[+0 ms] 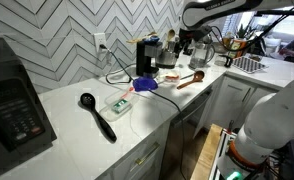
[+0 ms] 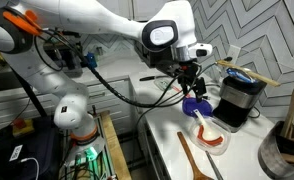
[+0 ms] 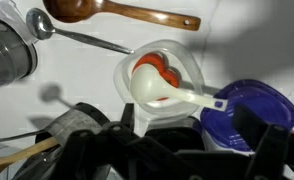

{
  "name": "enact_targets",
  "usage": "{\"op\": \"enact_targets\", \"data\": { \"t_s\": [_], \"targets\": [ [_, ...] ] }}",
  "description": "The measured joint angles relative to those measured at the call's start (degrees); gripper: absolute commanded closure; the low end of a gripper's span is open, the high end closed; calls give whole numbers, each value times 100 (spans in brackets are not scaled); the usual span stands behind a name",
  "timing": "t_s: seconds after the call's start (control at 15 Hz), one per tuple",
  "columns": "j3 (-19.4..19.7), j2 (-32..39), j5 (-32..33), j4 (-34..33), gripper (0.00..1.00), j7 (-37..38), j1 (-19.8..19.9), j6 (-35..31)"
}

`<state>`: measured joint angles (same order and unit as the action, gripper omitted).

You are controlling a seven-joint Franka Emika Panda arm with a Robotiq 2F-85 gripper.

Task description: Remove the white serving spoon from the lunchbox on the right and put it in the lunchbox on the left

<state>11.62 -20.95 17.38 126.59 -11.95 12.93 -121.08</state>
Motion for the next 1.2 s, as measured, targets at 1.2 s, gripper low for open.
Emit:
{"op": "enact_targets", "data": {
  "t_s": [1.2],
  "targets": [
    [853, 1700, -805, -548, 0, -951, 185, 2]
  ]
}}
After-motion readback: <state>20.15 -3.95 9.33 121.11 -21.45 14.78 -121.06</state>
